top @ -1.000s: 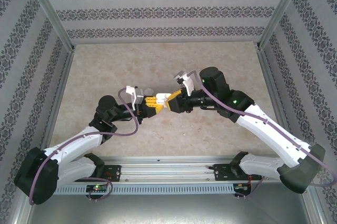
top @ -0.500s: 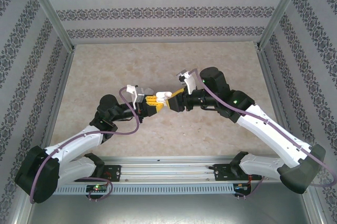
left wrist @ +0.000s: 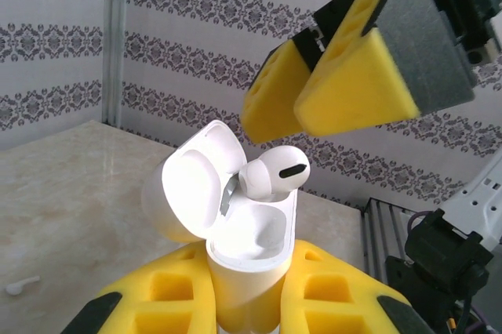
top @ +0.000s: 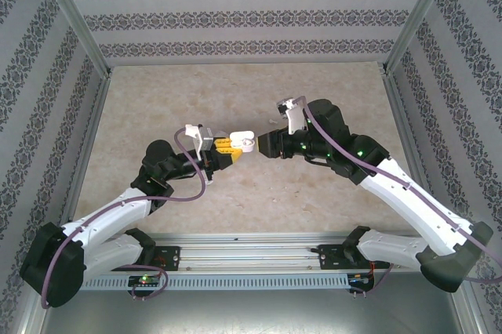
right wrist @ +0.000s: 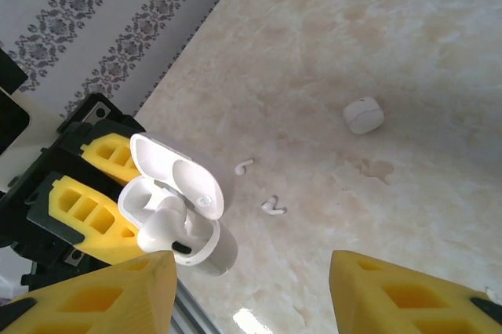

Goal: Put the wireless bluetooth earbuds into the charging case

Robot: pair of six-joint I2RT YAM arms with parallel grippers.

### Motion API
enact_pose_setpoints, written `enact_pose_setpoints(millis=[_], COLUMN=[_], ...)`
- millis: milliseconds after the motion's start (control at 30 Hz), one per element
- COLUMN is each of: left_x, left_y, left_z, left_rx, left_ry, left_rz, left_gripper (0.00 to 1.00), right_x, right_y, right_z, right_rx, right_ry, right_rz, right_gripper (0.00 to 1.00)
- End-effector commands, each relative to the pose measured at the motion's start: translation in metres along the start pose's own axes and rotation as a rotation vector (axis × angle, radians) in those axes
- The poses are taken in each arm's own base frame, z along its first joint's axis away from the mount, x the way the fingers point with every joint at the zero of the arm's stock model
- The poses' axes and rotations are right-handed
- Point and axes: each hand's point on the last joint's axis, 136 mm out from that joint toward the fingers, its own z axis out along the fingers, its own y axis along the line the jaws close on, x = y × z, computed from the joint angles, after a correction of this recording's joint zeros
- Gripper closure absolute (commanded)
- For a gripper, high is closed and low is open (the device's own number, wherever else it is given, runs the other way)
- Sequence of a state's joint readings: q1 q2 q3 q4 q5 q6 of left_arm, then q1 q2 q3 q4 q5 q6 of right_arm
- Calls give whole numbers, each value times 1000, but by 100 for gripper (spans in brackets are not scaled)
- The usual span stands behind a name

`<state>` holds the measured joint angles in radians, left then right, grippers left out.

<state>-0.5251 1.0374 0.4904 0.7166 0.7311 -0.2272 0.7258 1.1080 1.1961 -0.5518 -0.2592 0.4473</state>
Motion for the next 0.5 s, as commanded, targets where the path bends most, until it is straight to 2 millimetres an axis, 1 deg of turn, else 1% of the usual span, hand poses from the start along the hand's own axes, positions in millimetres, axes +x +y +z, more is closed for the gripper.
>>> enact_pose_setpoints(millis=[0,167,467], left_x=[-15,-12,-7], left_y=[-4,0,-1], left_z=[3,4,3], left_rx=[-9,-39,-42], left_ry=[-15,3,20], left_rz=[57,66,76], left_gripper=[100,100,100], right_x=[-9,-8,-5], right_y=[4,15,19], right_z=[-7,2,21], right_rx=[47,69,92], right_ry=[-29,-8,62], right_rz=[4,-29,-54], right_gripper=[46,46,46])
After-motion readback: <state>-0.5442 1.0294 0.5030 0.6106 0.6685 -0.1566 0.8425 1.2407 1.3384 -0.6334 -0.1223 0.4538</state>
